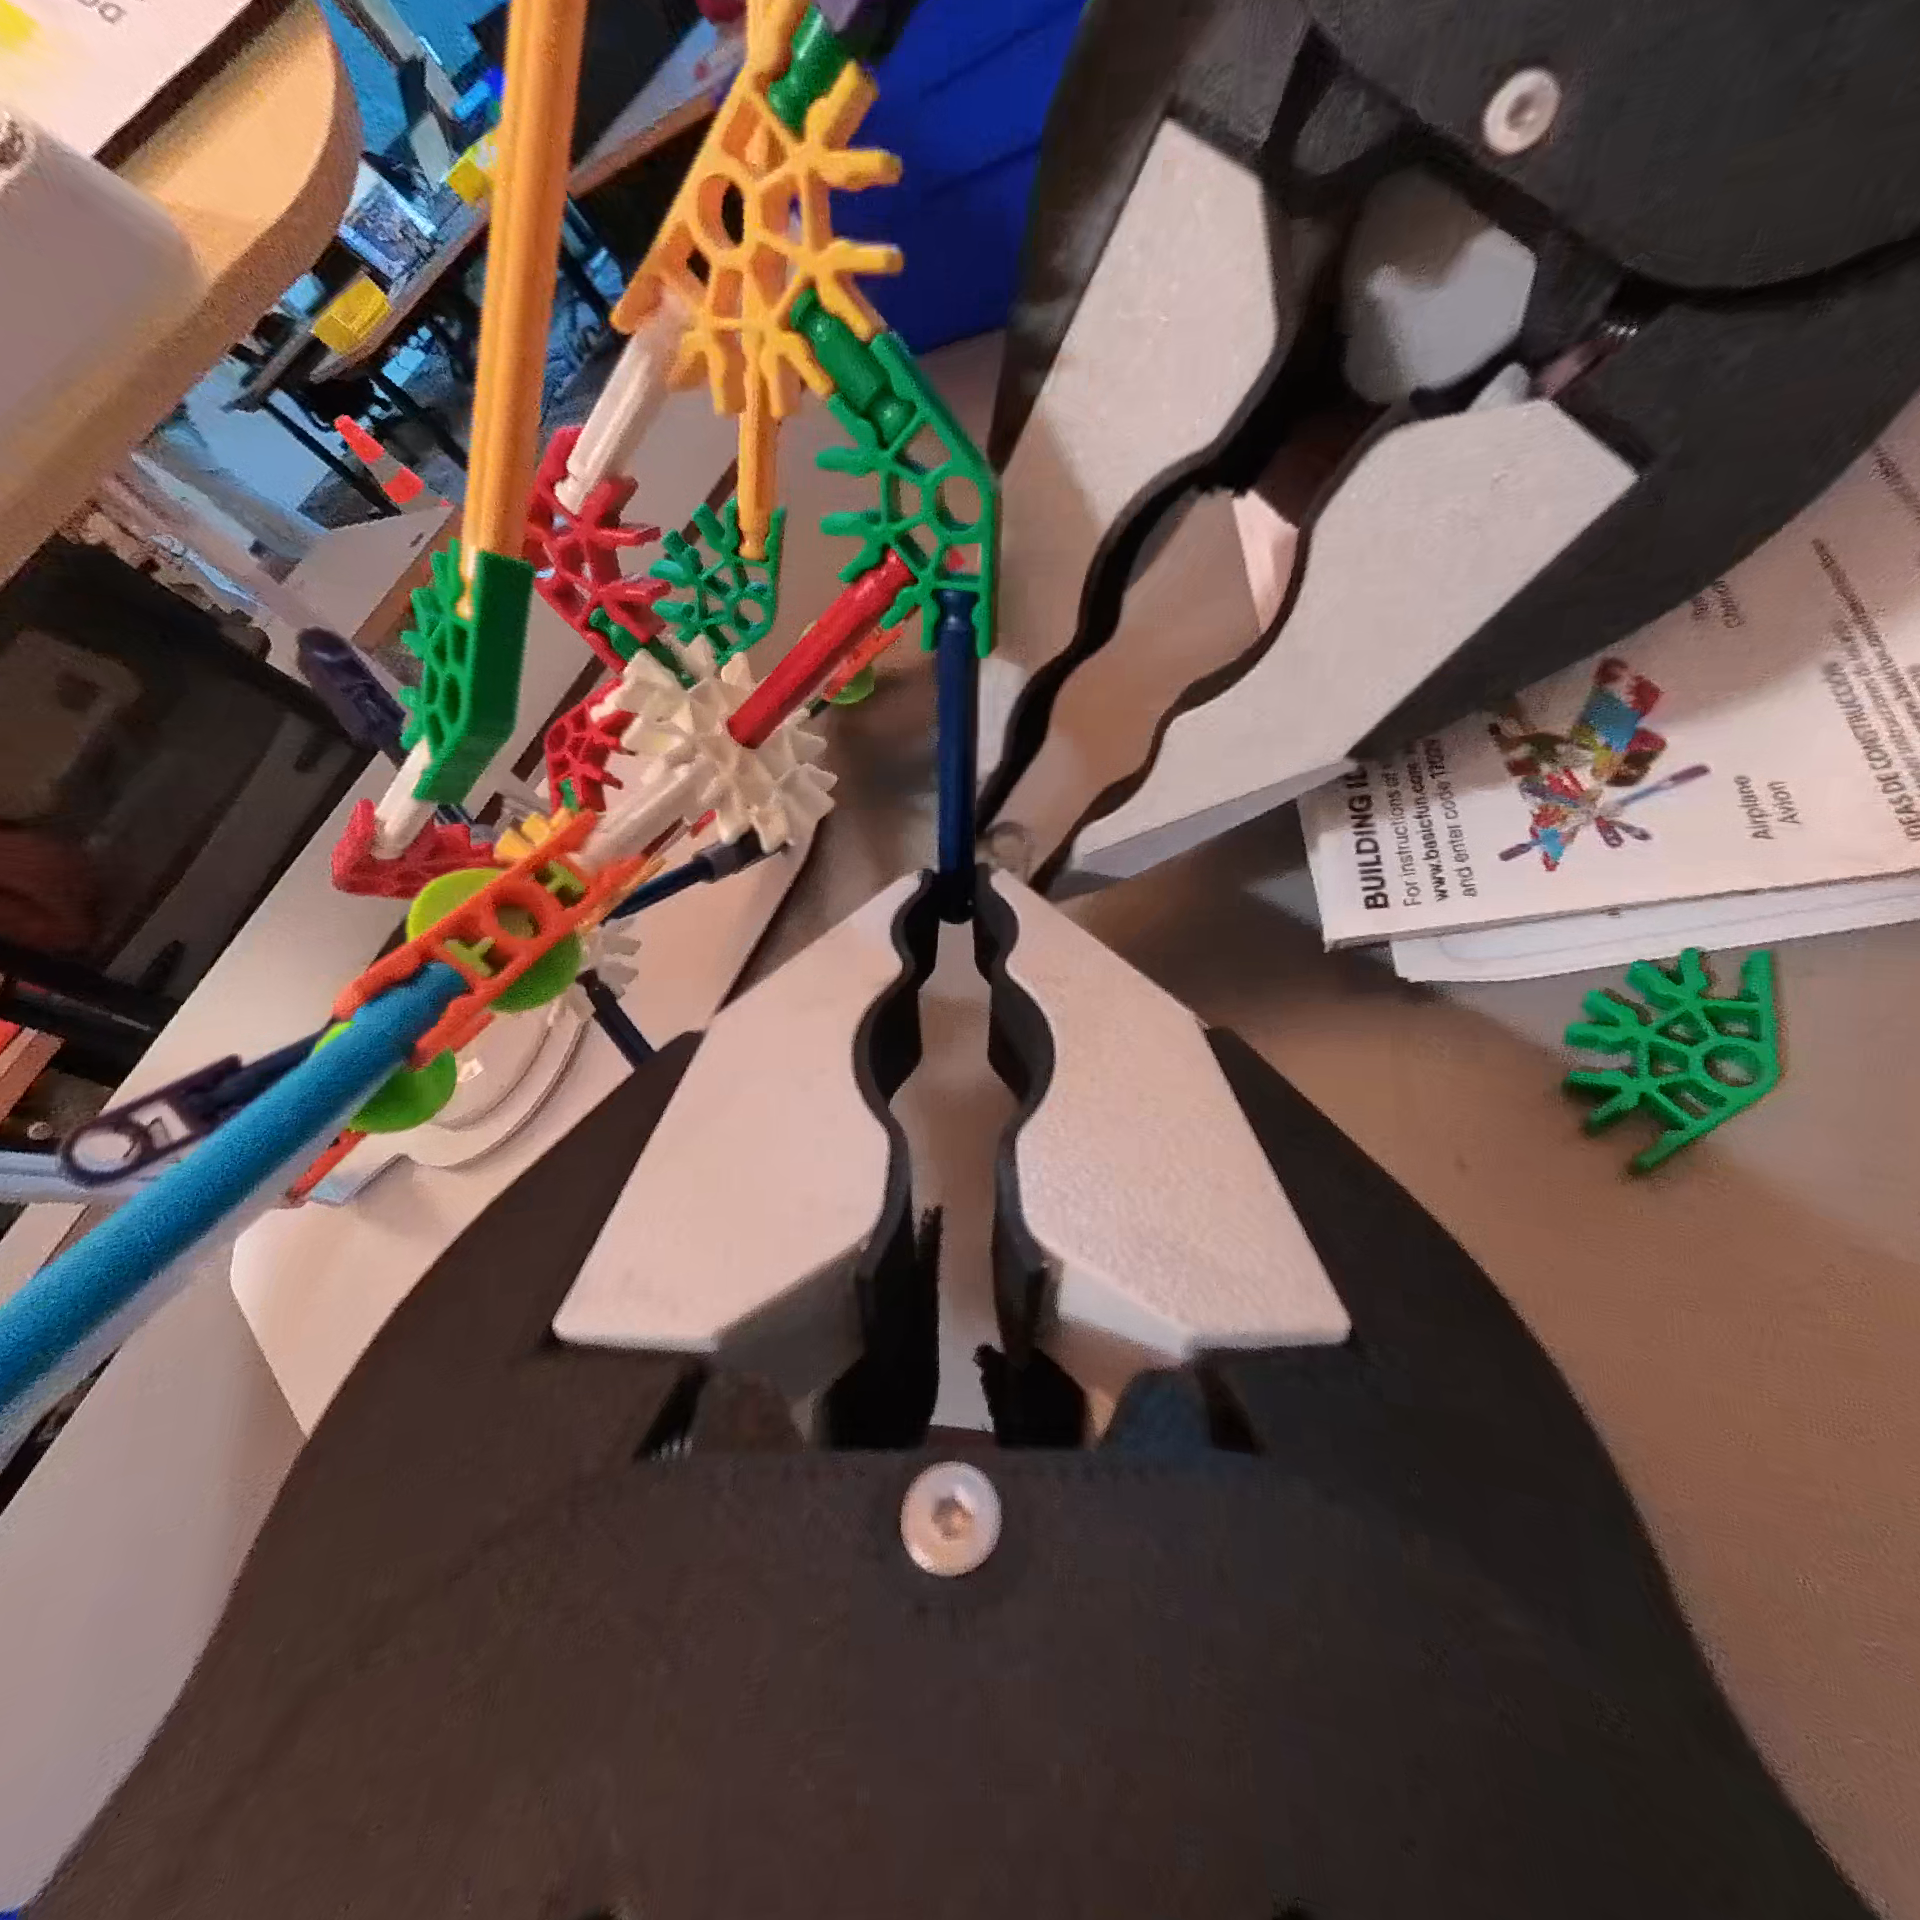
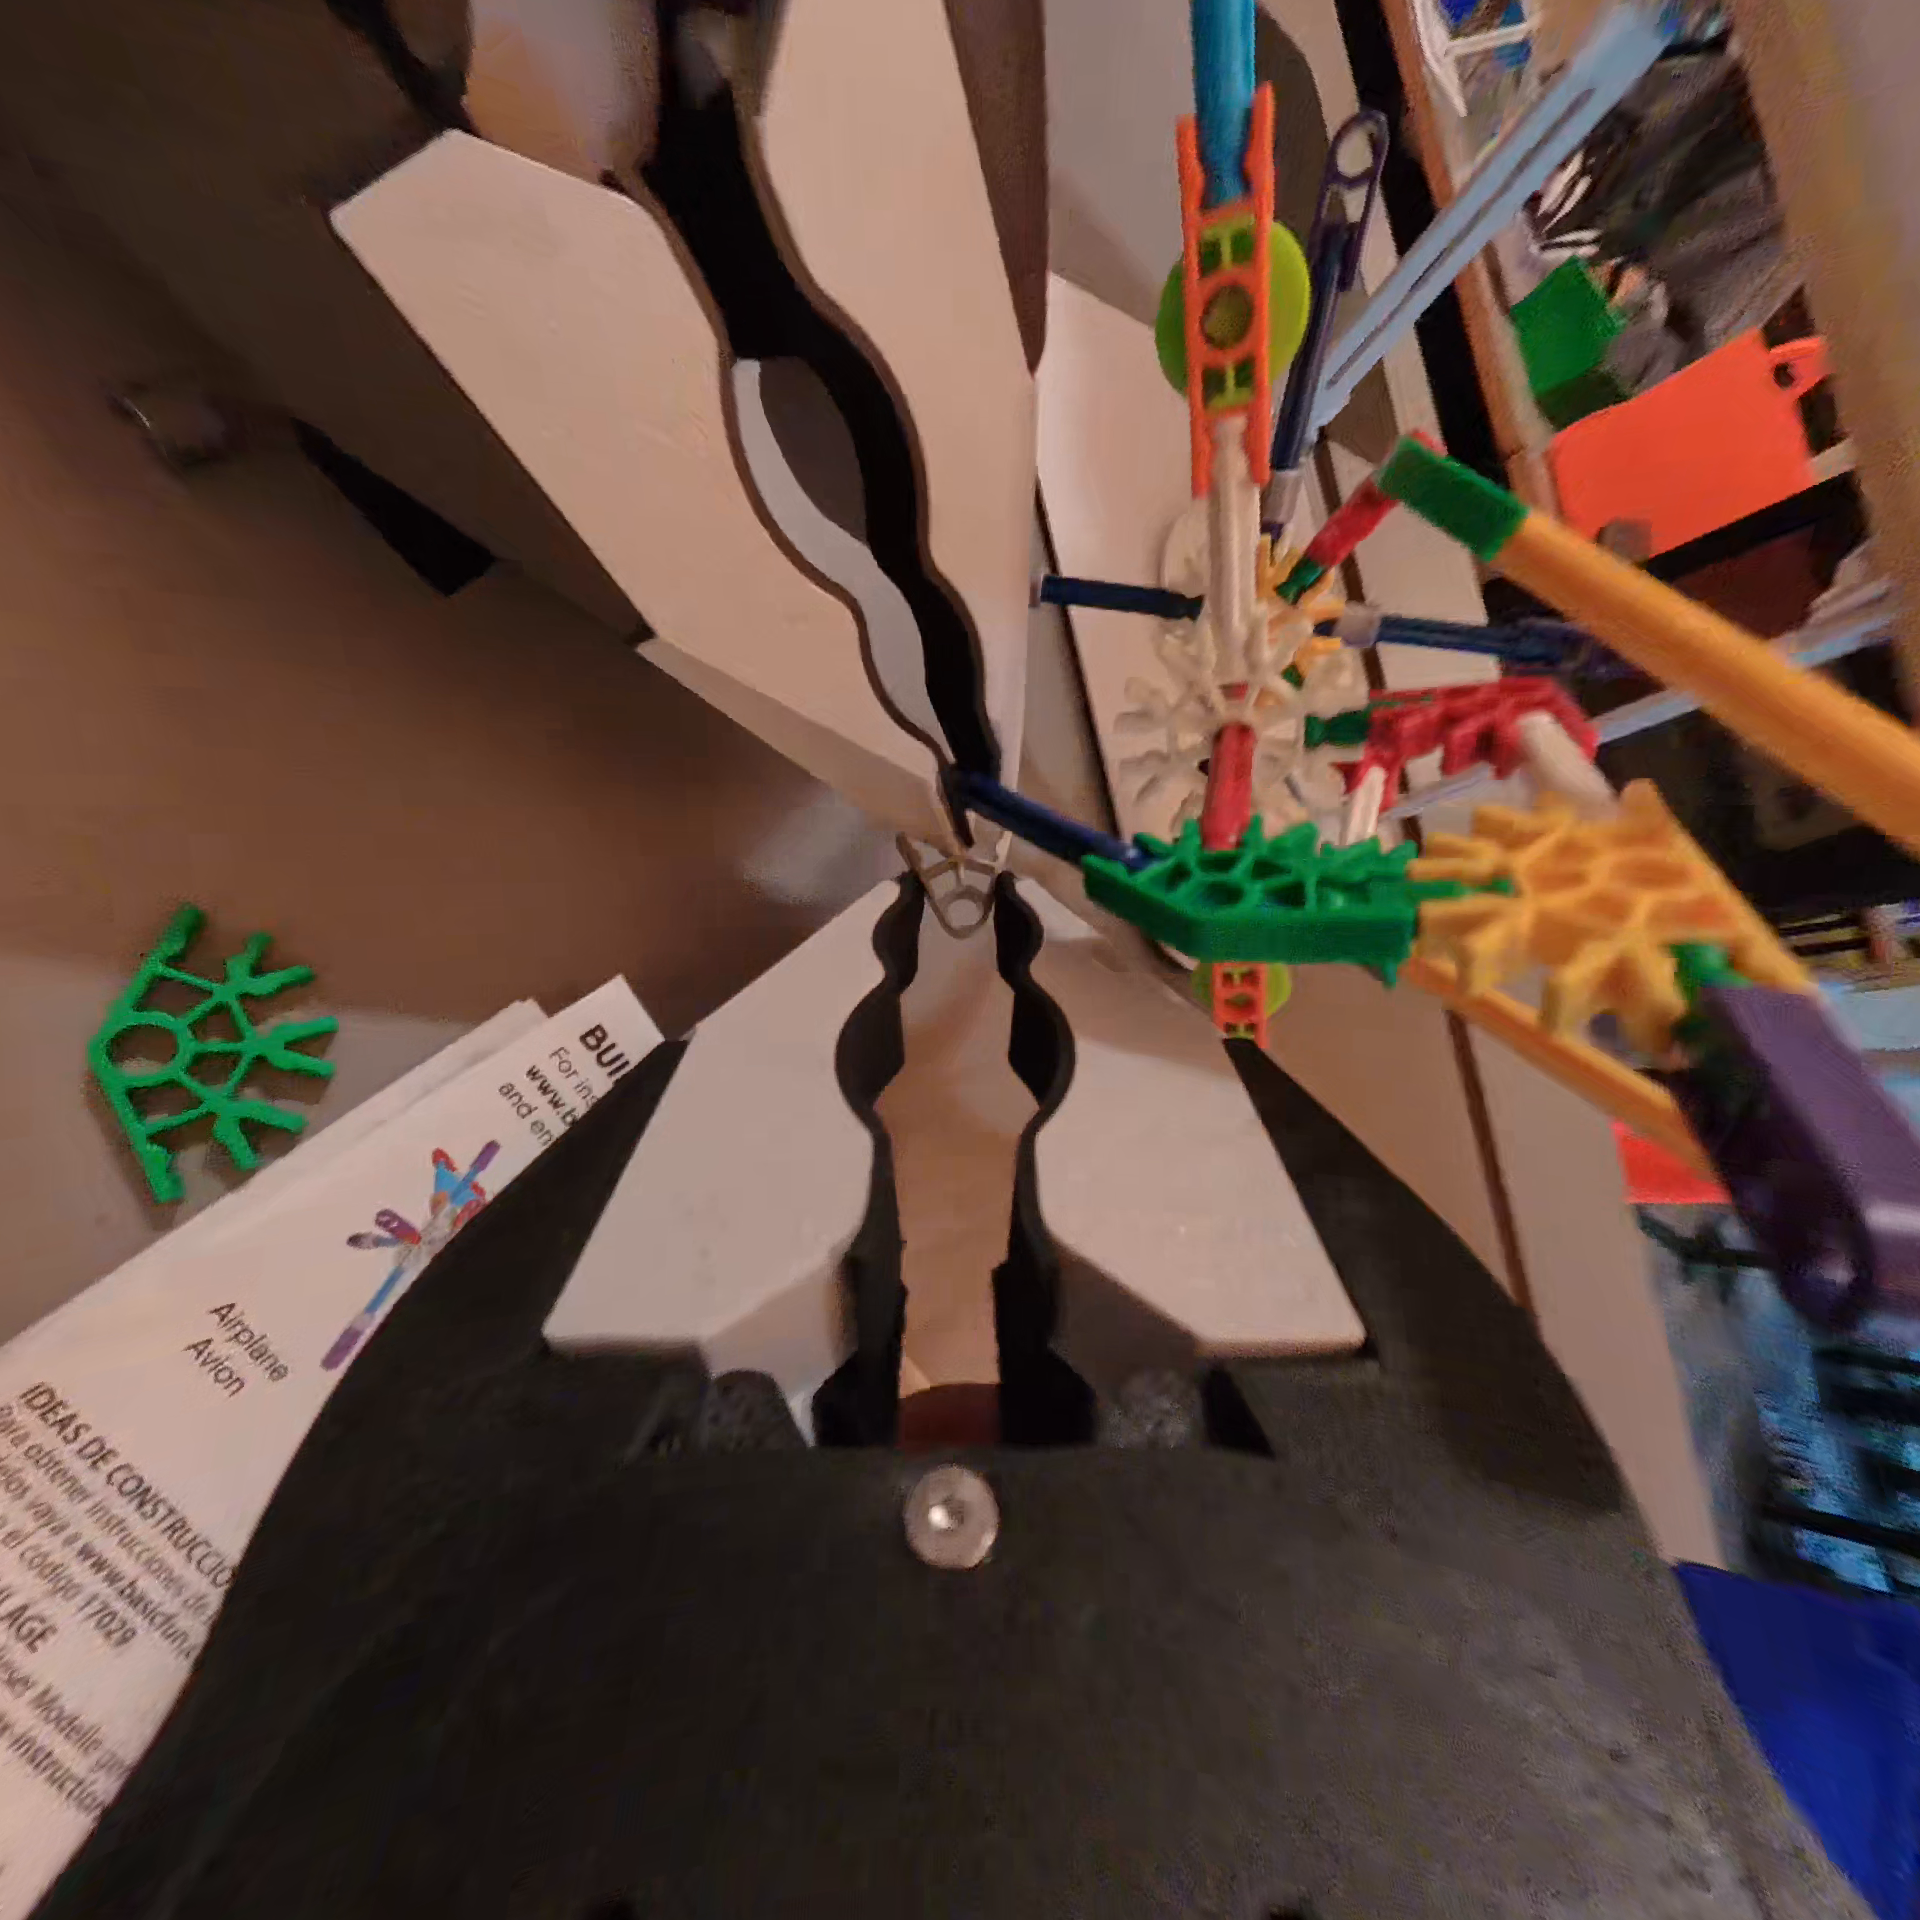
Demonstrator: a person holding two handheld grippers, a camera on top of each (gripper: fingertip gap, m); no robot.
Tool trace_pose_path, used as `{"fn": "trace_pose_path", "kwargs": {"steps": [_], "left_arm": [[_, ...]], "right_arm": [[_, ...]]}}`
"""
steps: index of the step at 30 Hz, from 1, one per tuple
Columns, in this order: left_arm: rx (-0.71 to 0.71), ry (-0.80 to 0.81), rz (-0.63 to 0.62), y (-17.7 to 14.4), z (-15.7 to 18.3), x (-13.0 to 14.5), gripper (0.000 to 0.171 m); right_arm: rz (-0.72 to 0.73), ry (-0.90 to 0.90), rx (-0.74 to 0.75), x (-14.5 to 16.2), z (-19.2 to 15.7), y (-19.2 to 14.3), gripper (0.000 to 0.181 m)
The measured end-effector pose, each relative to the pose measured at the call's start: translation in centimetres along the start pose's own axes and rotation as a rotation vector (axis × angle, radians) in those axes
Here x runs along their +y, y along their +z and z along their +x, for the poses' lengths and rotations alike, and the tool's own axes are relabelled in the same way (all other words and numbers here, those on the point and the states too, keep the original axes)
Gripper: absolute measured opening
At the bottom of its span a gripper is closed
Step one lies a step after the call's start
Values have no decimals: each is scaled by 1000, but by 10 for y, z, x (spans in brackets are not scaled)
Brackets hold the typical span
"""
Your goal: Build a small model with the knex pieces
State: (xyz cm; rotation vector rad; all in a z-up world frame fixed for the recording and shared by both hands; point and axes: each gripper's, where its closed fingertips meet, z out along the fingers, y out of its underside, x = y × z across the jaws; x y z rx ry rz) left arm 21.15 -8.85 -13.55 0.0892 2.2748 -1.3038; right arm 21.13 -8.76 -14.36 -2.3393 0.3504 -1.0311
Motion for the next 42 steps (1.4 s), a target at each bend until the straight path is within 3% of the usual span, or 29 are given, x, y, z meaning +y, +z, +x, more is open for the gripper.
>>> {"fn": "trace_pose_path", "kwargs": {"steps": [9,15,30,34,38,42], "left_arm": [[25,-42,39,-3,1,-7,10],[46,-60,29,-5,1,-5,18],[63,-6,24,-6,6,-8,6],[58,-82,74,-11,-4,-19,4],[75,-114,104,-16,-8,-25,4],[114,-216,167,-26,-13,-38,3]], "right_arm": [[35,-10,14,-7,-3,-9,11],[93,129,-69,-11,-11,-11,11],[101,203,-101,-8,-14,-11,11],[41,196,-190,2,-31,-9,11],[39,157,-187,-1,-34,-9,11],[156,312,-230,-17,-27,-17,11]]}}
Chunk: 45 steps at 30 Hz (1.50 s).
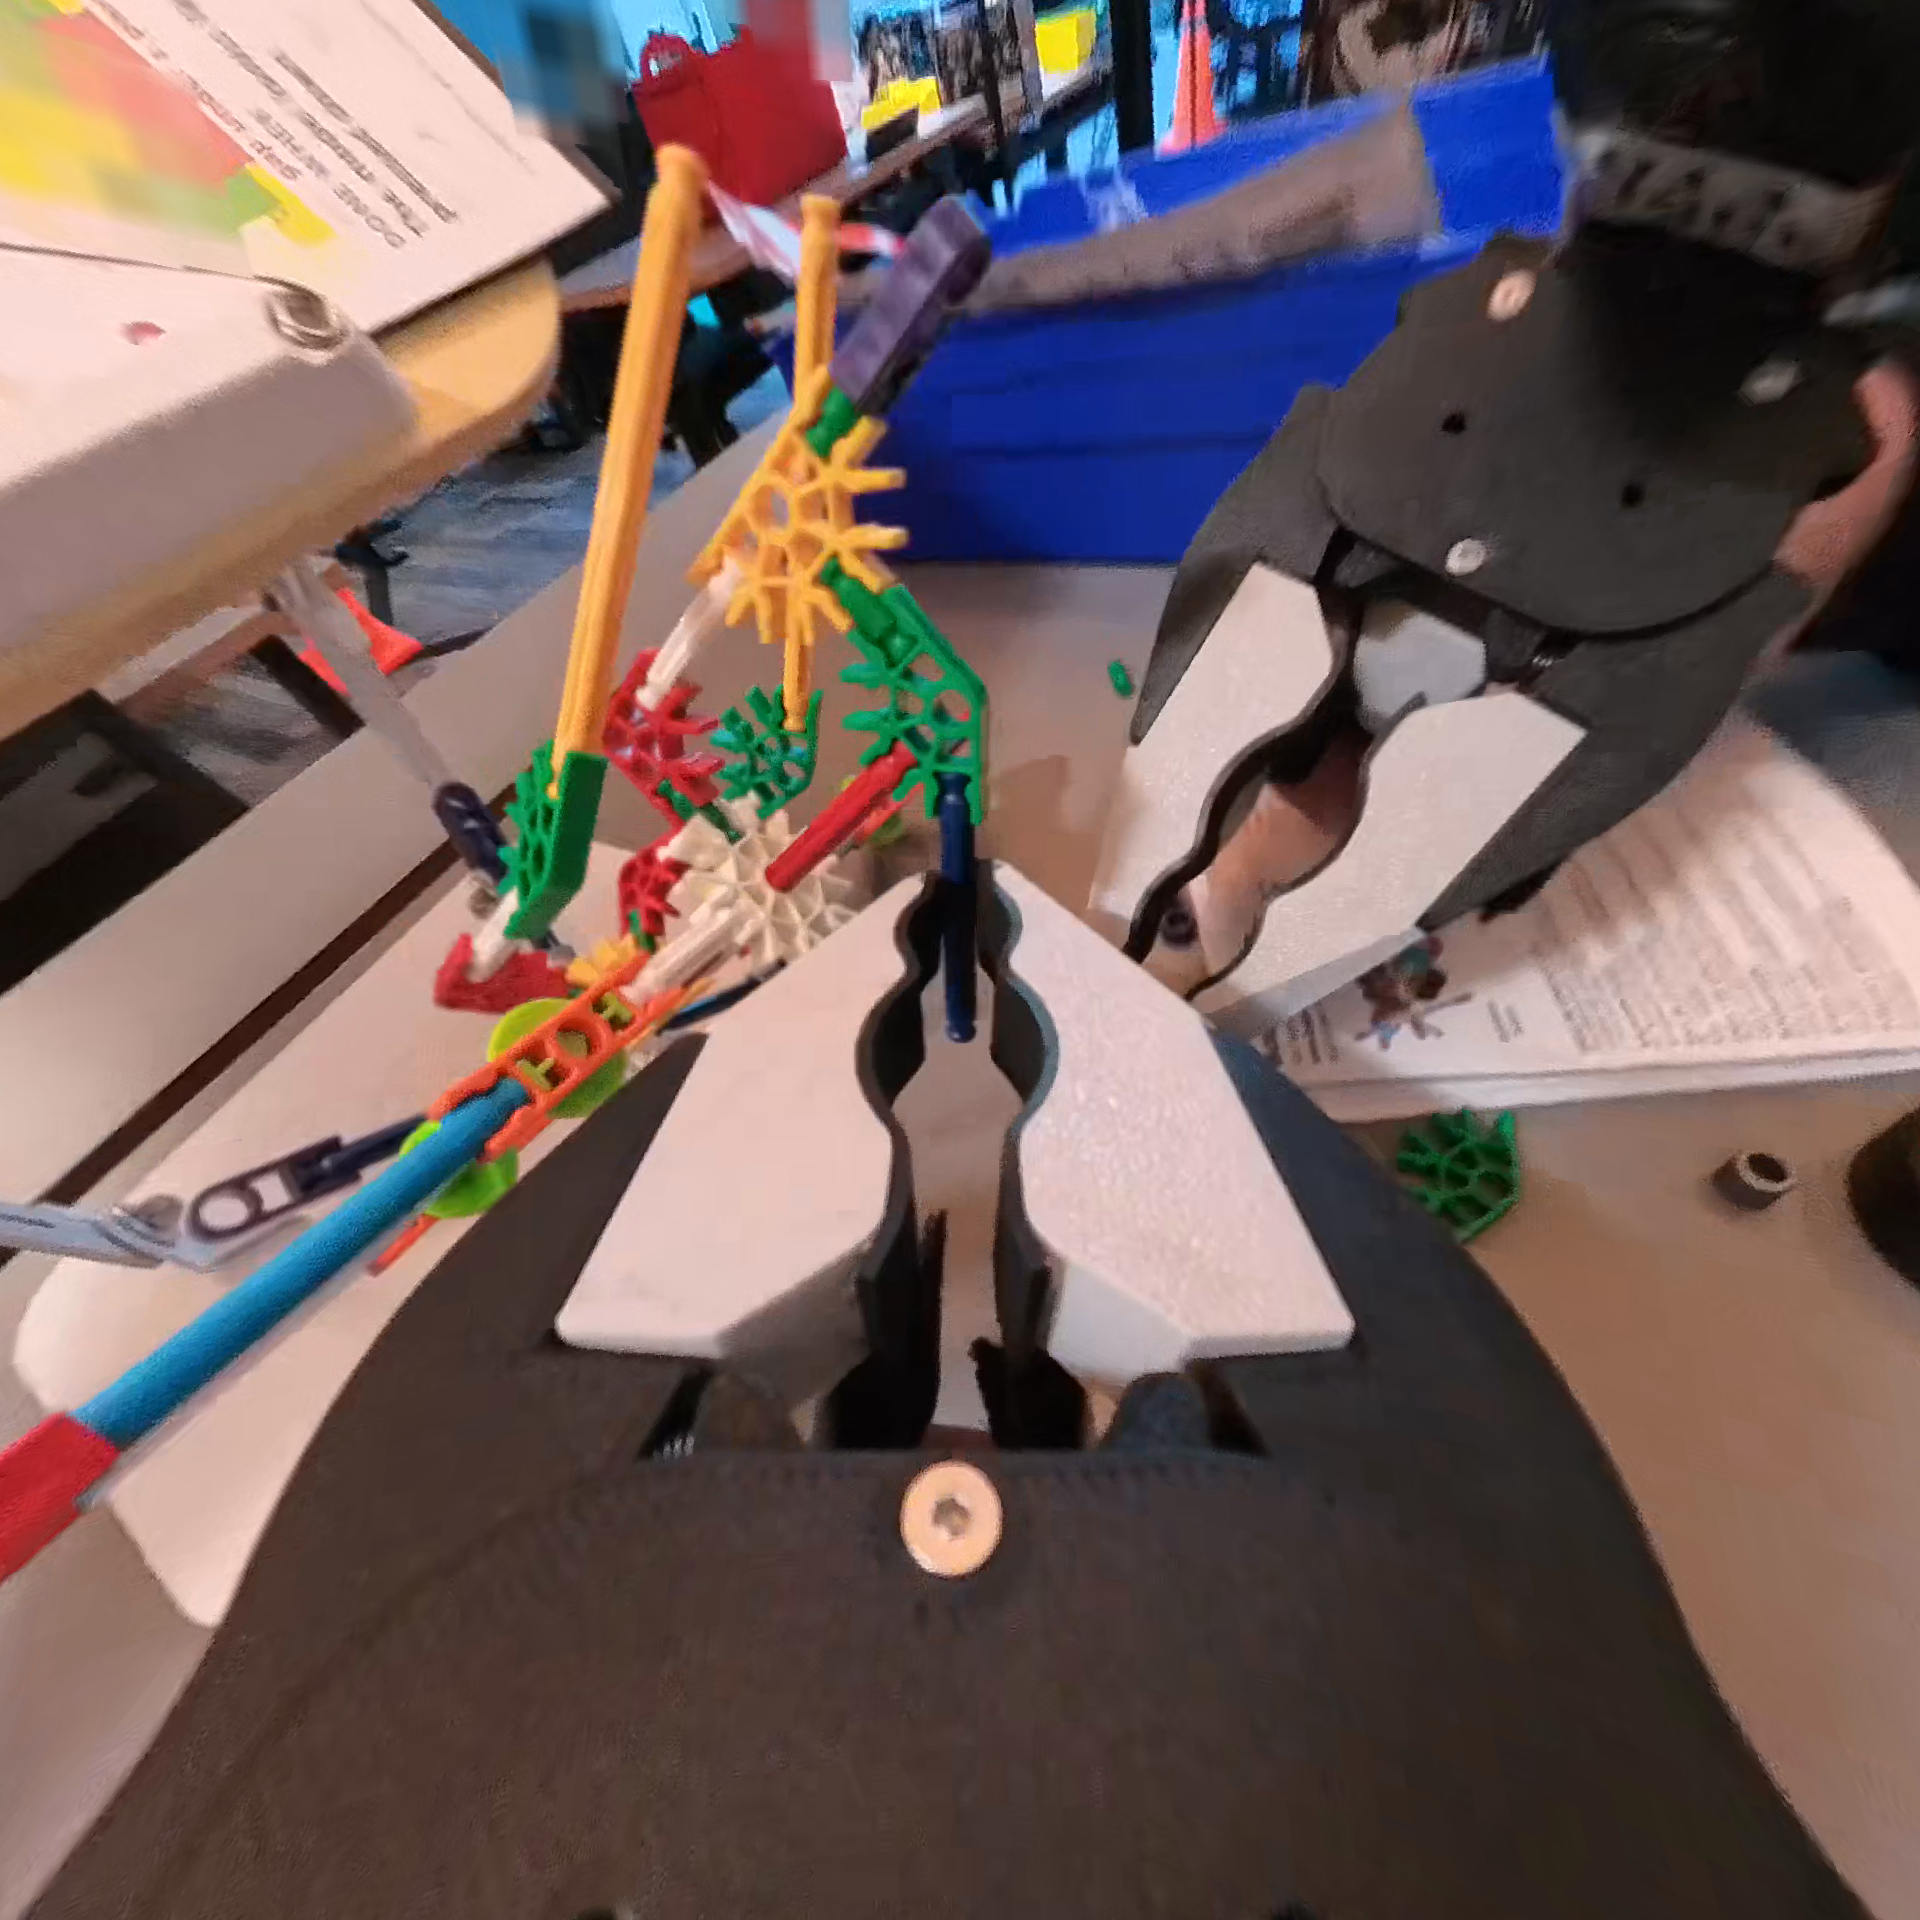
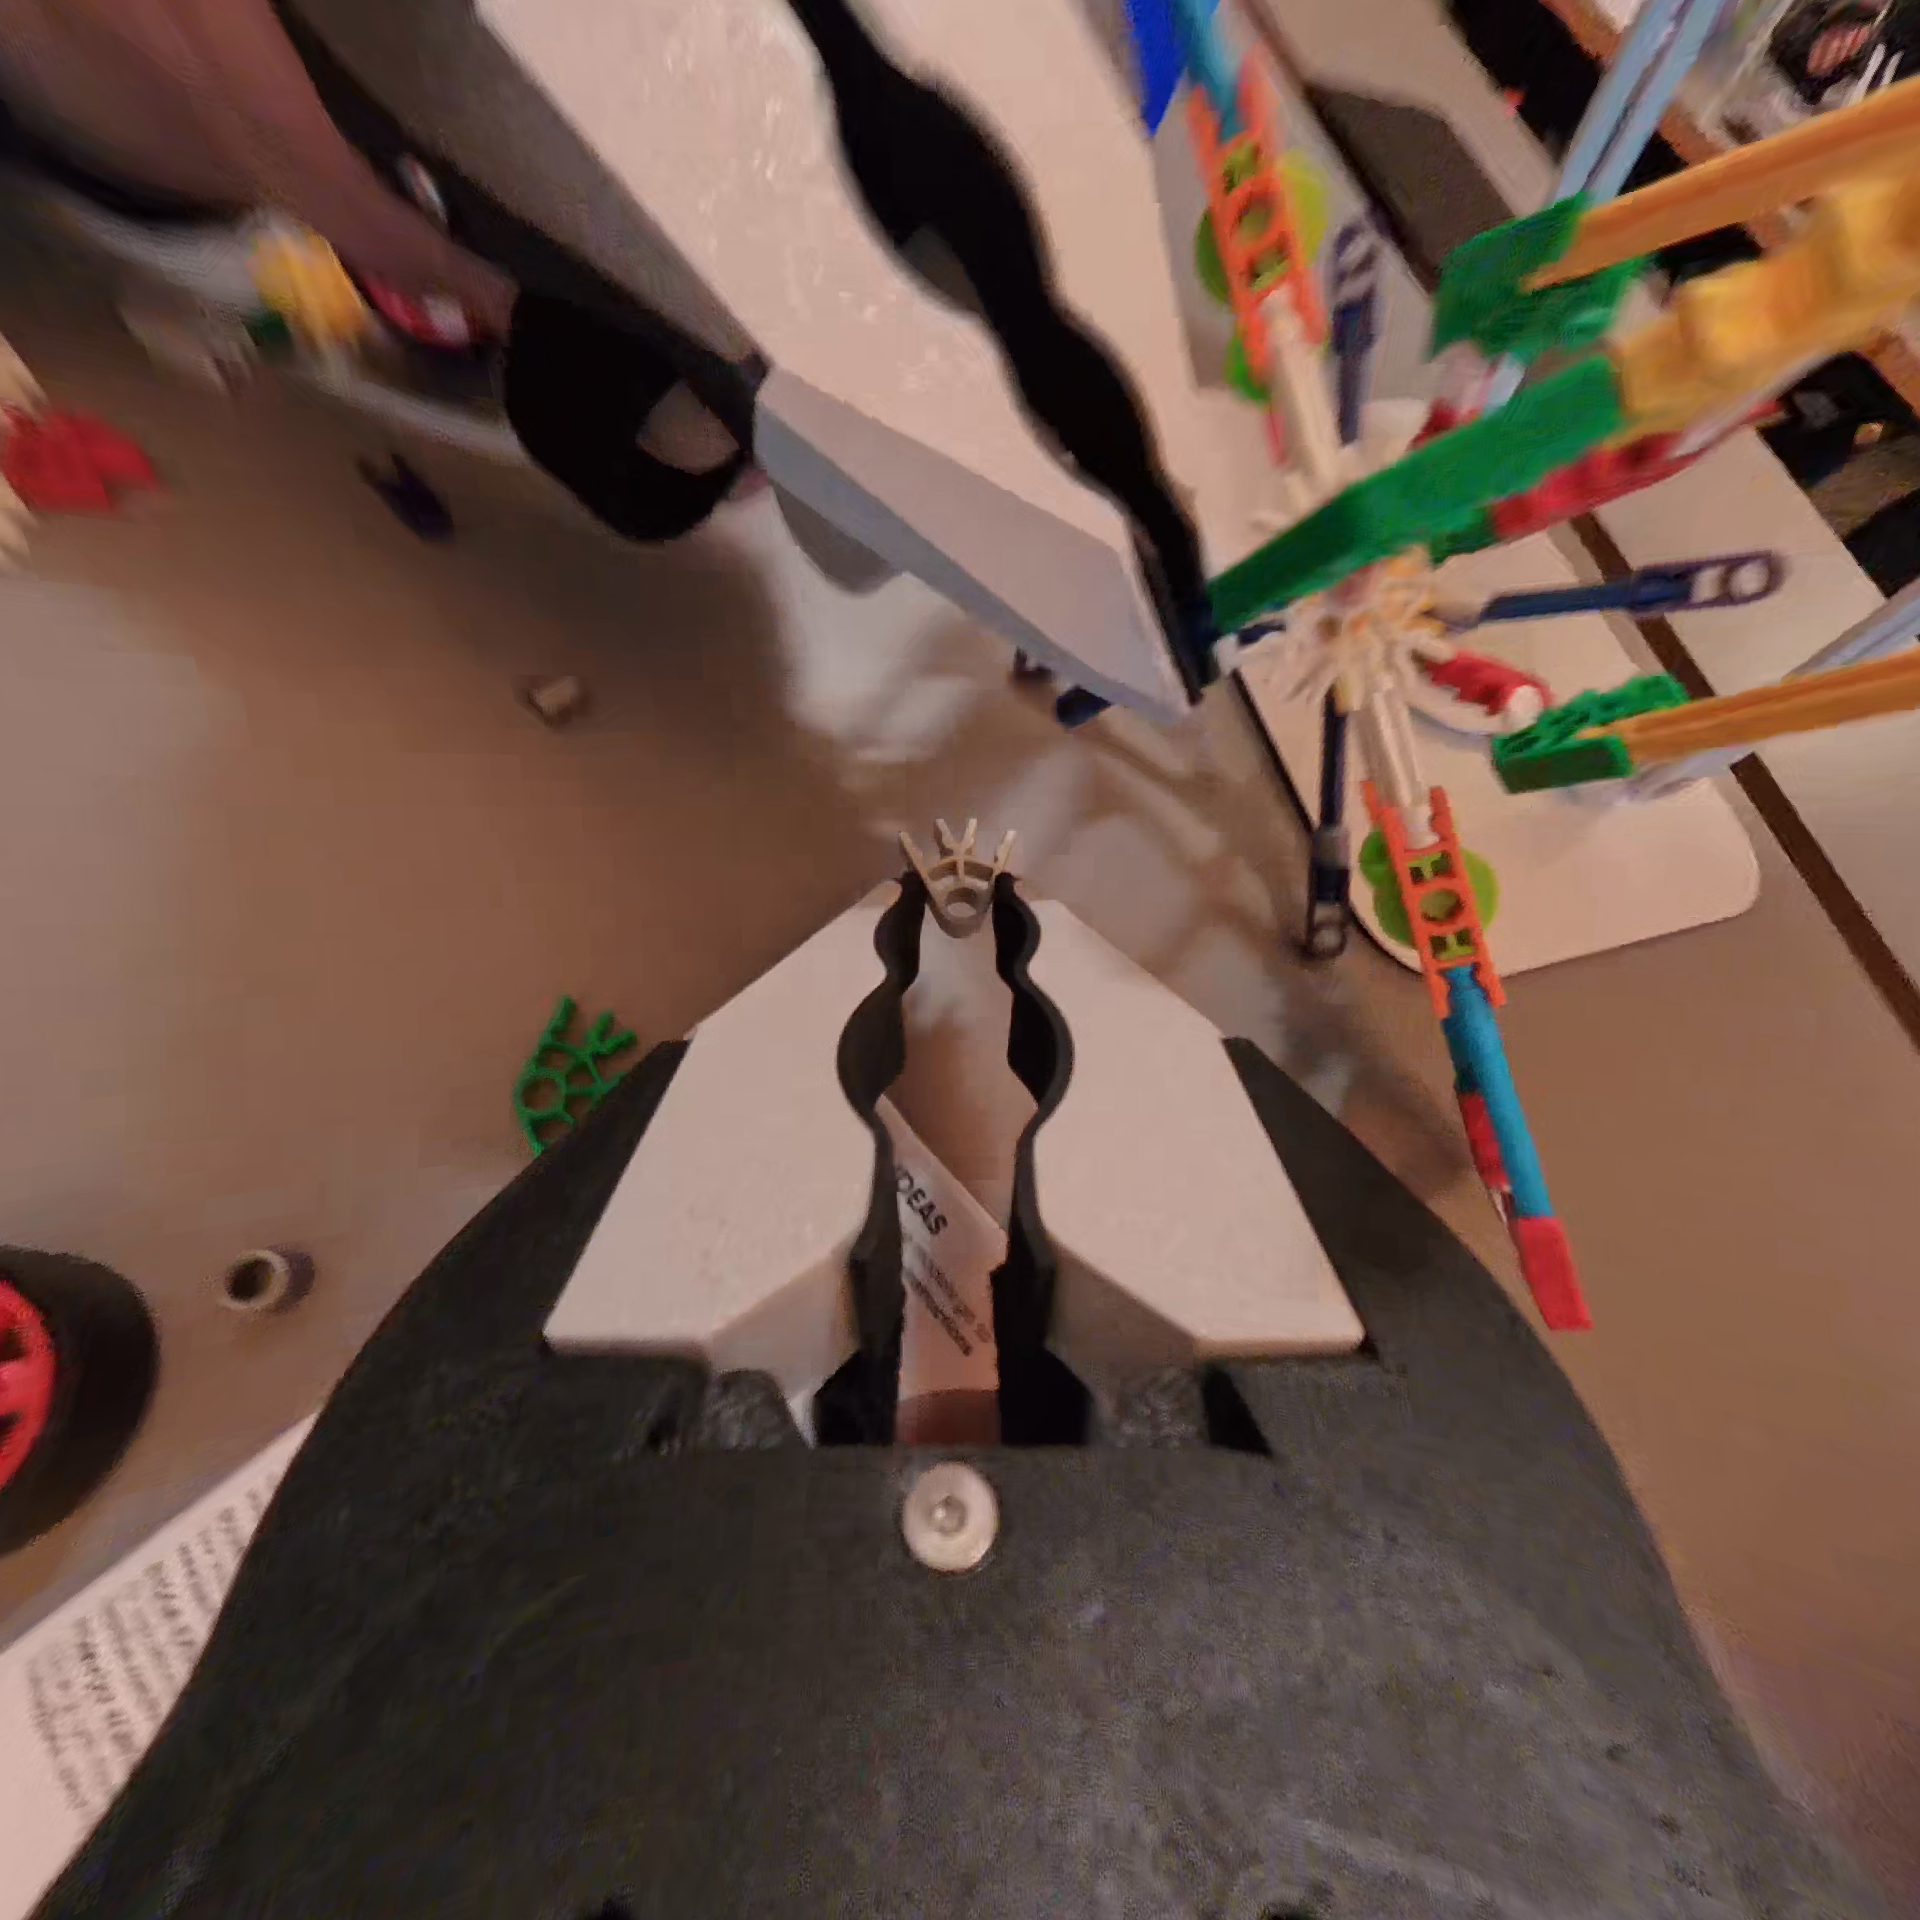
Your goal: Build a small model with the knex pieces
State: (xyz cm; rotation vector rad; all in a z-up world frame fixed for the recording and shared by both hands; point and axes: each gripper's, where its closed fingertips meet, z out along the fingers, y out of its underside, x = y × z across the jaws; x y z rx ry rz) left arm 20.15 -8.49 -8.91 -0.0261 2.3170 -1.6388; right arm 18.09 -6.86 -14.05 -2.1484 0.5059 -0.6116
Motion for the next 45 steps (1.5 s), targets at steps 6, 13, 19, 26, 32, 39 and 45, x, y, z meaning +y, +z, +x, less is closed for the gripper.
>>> {"fn": "trace_pose_path", "kwargs": {"steps": [6,13,19,26,32,39,45], "left_arm": [[64,-199,107,-10,-5,-23,3],[97,-368,182,-12,-8,-38,4],[102,-390,178,-8,-7,-32,4],[47,-294,123,-9,-8,-26,12],[21,-265,68,-15,-8,-17,36],[-55,53,46,-48,0,-26,32],[-16,556,15,-58,36,-25,18]], "right_arm": [[223,133,-10,-36,9,-24,11],[321,156,59,-55,13,-37,11],[354,288,8,-55,13,-39,11],[267,218,65,-45,12,-27,11],[236,178,103,-43,16,-29,11],[317,237,-129,-59,-11,-45,11],[396,357,-371,-66,-31,-57,11]]}}
